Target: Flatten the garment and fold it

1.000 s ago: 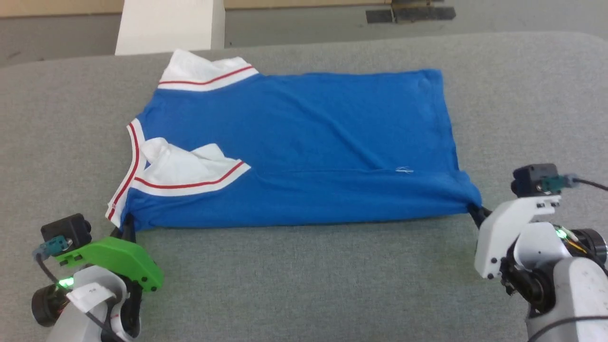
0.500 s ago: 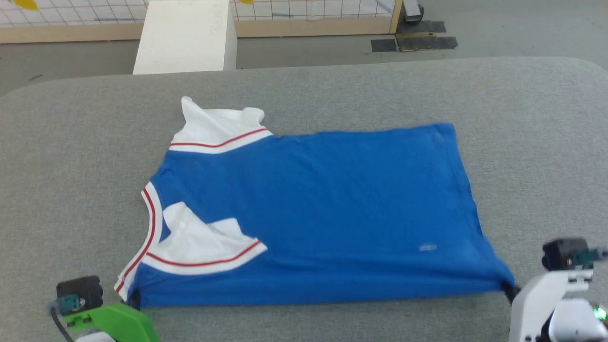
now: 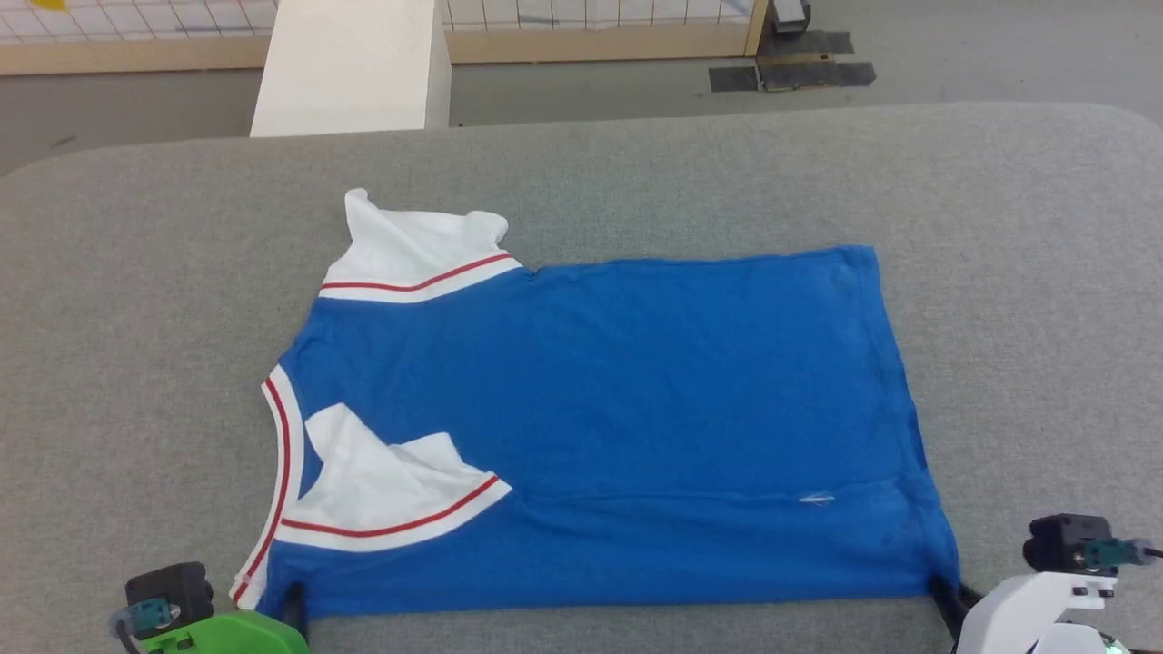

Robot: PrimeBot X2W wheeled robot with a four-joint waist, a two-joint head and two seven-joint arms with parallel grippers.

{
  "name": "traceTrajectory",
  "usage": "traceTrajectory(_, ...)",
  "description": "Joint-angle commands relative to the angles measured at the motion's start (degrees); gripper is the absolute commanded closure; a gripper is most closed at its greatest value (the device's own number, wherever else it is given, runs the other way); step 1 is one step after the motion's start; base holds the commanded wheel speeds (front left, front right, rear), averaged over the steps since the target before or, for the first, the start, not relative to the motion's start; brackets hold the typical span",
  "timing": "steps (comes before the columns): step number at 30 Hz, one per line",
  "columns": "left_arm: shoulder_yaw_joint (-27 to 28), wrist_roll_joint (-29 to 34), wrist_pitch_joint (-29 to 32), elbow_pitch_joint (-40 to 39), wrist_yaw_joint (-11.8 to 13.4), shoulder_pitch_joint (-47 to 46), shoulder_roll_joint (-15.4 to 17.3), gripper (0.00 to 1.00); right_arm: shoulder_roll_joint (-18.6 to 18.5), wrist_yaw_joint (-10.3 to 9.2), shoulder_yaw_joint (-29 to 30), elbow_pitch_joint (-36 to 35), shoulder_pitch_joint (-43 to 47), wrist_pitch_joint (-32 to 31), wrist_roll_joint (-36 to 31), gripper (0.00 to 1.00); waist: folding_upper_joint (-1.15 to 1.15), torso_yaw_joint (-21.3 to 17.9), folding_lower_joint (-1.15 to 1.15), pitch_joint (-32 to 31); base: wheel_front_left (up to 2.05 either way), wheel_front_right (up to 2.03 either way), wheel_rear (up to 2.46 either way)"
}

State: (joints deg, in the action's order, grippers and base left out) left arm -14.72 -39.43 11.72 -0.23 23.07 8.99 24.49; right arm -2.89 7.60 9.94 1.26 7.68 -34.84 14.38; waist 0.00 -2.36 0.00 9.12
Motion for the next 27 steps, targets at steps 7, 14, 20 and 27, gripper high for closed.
traceTrajectory(7, 2.6, 1.8, -6.3, -4.3, -0.9, -1.4, 1.5, 0.00, 0.0, -0.11, -1.3, -4.5, -1.3, 12.9, 0.8, 0.00, 0.00, -0.7, 0.00, -1.1, 0.00, 0.00, 0.00)
traceTrajectory(14, 1.6, 7.7, -10.9, -7.2, -4.6, -11.9, 5.5, 0.00, -1.6, -0.11, -5.2, -6.4, -5.5, 27.8, -1.3, 0.00, 0.00, -1.8, 0.00, 2.0, 0.00, 0.00, 0.00)
traceTrajectory(20, -1.4, 10.0, -8.4, -3.8, -10.1, -26.6, 7.3, 0.00, -3.5, -0.11, -8.1, -5.4, -10.4, 35.6, -1.1, 0.00, 0.00, -3.3, 0.00, 7.5, 0.00, 0.00, 0.00)
traceTrajectory(27, -3.0, 9.2, 1.0, 4.2, -16.9, -44.9, 10.6, 0.00, -4.3, -0.11, -10.6, -5.1, -16.4, 39.1, -0.8, 0.00, 0.00, -6.2, 0.00, 14.8, 0.00, 0.00, 0.00)
